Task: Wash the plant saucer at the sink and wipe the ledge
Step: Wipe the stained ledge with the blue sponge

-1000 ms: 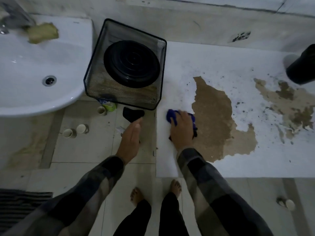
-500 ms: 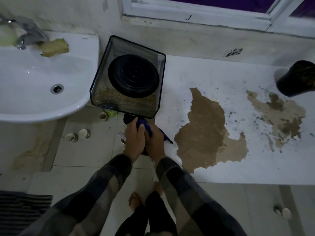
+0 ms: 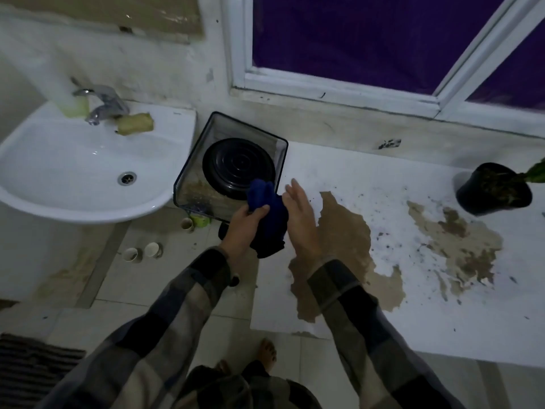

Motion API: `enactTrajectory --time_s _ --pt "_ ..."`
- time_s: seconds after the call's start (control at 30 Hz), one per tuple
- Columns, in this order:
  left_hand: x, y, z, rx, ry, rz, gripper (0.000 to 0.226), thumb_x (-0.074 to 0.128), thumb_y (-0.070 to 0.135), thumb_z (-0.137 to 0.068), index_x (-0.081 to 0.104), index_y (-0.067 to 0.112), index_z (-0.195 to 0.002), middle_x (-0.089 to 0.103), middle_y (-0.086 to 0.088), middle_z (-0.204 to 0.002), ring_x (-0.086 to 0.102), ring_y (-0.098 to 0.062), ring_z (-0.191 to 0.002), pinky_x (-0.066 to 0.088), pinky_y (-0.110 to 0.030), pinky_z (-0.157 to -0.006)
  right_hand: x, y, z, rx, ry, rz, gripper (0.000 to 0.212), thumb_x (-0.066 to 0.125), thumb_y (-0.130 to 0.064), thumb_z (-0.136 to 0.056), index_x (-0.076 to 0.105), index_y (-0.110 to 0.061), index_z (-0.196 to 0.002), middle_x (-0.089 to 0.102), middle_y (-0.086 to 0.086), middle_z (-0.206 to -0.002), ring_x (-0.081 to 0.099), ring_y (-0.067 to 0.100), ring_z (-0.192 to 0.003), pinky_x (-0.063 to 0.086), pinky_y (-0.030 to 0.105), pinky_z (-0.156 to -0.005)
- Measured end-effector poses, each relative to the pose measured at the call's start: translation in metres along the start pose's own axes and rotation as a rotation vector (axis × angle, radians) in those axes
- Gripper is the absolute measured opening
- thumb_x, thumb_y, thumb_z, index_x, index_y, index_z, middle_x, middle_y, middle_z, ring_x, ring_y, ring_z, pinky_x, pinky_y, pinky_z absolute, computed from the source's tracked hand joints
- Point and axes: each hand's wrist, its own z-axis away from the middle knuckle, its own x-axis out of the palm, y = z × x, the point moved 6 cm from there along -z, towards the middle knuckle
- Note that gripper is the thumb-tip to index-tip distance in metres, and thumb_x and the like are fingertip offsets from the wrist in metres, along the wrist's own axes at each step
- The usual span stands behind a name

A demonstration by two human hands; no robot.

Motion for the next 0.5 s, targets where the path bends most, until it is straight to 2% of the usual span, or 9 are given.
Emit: enactTrajectory --time_s 0.03,0.1,0.13,0.2,0.27,0.33,0.4,0.5 --pt "-0.001 0.004 0.001 -0.005 0.007 0.06 0.028 0.053 0.02 -0.094 0.057 0.008 -0.119 0.064 -0.013 -0.114 0.061 -0.029 -0.103 0.052 -0.036 -0.086 -0.011 -0.008 -0.002 -0.001 0.051 0.042 0.049 0.044 -0.024 -0.1 0.029 -0.019 -0.146 0.036 -0.003 -0.146 0.04 0.015 -0.131 0.039 0.025 -0.1" --pt "-0.003 0.01 0.002 -0.01 0.007 0.174 0.029 0.051 0.022 -0.094 0.058 0.008 -0.118 0.064 -0.013 -0.114 0.061 -0.03 -0.103 0.052 -0.036 -0.084 -0.025 -0.011 -0.006 0.128 0.077 0.106 0.056 0.05 -0.035 -0.096 0.027 -0.019 -0.146 0.037 -0.003 -0.144 0.041 0.02 -0.13 0.038 0.025 -0.095" --pt "-0.003 0.013 0.003 -0.01 0.0 0.212 0.031 0.05 0.023 -0.094 0.059 0.007 -0.119 0.065 -0.012 -0.114 0.061 -0.03 -0.103 0.053 -0.035 -0.082 -0.024 -0.005 -0.008 0.235 0.013 0.092 0.059 0.052 -0.043 -0.093 0.033 -0.018 -0.143 0.042 -0.006 -0.138 0.046 0.022 -0.125 0.04 0.029 -0.095" --pt "-0.005 0.019 0.004 -0.005 -0.015 0.247 0.034 0.049 0.024 -0.093 0.059 0.007 -0.121 0.066 -0.012 -0.113 0.063 -0.029 -0.101 0.053 -0.034 -0.079 -0.011 0.003 -0.005 0.367 -0.162 -0.007 0.055 0.058 -0.05 -0.087 0.051 -0.017 -0.13 0.057 0.003 -0.128 0.056 0.027 -0.112 0.048 0.04 -0.091" --pt "-0.008 0.026 0.004 0.004 -0.028 0.251 0.032 0.049 0.024 -0.093 0.061 0.006 -0.118 0.068 -0.012 -0.109 0.064 -0.027 -0.095 0.054 -0.032 -0.075 0.003 0.001 -0.003 0.335 -0.261 -0.08 0.042 0.064 -0.039 -0.086 0.059 -0.015 -0.12 0.065 0.009 -0.116 0.06 0.029 -0.106 0.054 0.042 -0.081" --pt "-0.016 0.034 0.0 0.014 -0.022 0.245 0.032 0.05 0.025 -0.094 0.061 0.005 -0.117 0.067 -0.013 -0.109 0.064 -0.028 -0.097 0.055 -0.035 -0.08 0.013 -0.008 -0.008 0.237 -0.278 -0.029 0.033 0.066 -0.024 -0.087 0.06 -0.012 -0.117 0.067 0.011 -0.112 0.063 0.03 -0.101 0.057 0.04 -0.075" --pt "-0.026 0.044 -0.005 0.034 -0.01 0.2 0.04 0.058 0.03 -0.089 0.061 0.004 -0.119 0.067 -0.014 -0.114 0.063 -0.03 -0.103 0.053 -0.041 -0.089 0.022 -0.018 -0.015 0.173 -0.264 -0.006 0.029 0.066 -0.015 -0.087 0.059 -0.011 -0.115 0.067 0.011 -0.108 0.065 0.026 -0.094 0.058 0.042 -0.077" --pt "-0.043 0.06 -0.017 0.072 0.018 0.075 0.043 0.066 0.032 -0.084 0.061 0.007 -0.119 0.068 -0.013 -0.113 0.066 -0.028 -0.1 0.054 -0.04 -0.087 0.034 -0.028 -0.031 0.109 -0.24 0.014 0.029 0.065 -0.008 -0.085 0.058 -0.012 -0.113 0.066 0.009 -0.105 0.065 0.025 -0.093 0.057 0.043 -0.08"
